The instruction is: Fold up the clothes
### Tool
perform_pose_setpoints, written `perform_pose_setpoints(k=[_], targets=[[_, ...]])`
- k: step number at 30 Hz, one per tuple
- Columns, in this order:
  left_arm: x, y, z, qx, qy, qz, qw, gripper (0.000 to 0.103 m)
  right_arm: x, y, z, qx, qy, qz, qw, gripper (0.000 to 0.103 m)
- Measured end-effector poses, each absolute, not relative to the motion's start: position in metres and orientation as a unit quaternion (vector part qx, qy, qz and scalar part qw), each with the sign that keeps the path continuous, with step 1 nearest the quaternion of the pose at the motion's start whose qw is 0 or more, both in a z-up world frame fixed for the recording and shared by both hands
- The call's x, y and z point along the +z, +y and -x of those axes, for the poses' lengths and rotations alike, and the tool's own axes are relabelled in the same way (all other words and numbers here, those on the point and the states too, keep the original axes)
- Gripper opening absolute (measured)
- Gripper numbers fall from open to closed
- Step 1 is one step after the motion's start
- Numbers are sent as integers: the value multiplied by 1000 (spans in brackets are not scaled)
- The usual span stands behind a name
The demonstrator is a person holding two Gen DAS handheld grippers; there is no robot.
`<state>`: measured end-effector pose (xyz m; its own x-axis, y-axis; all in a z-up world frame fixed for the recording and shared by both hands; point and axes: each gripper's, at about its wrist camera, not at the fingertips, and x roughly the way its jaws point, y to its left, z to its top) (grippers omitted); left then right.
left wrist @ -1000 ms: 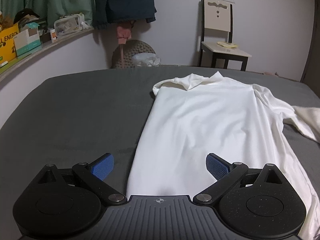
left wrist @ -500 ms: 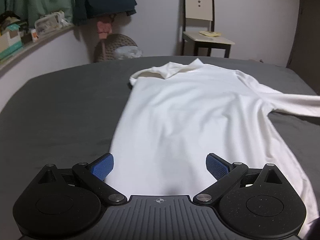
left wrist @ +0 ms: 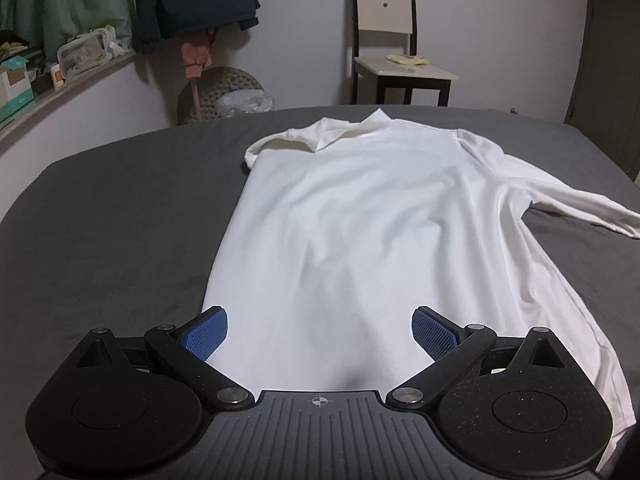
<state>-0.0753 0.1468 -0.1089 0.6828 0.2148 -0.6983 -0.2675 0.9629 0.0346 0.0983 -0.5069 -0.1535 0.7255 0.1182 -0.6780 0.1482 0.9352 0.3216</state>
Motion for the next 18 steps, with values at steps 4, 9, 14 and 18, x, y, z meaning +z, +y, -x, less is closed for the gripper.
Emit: perform_pose_setpoints(k=[4,9,14,18], targets=[[-111,149,76,137,381,34,914,99,-156,-489,-112,20,371,-52,927,53],[-116,152,73,147,392,33,908,99,-156,-498,-129,27,350,-113,930,54],[-118,150,66,152,401,32,903,99,-163,-515,-141,37,328,-189,925,53],[-120,144,64,148,407,18,901,99,-168,-521,-157,46,338,-194,920,29]])
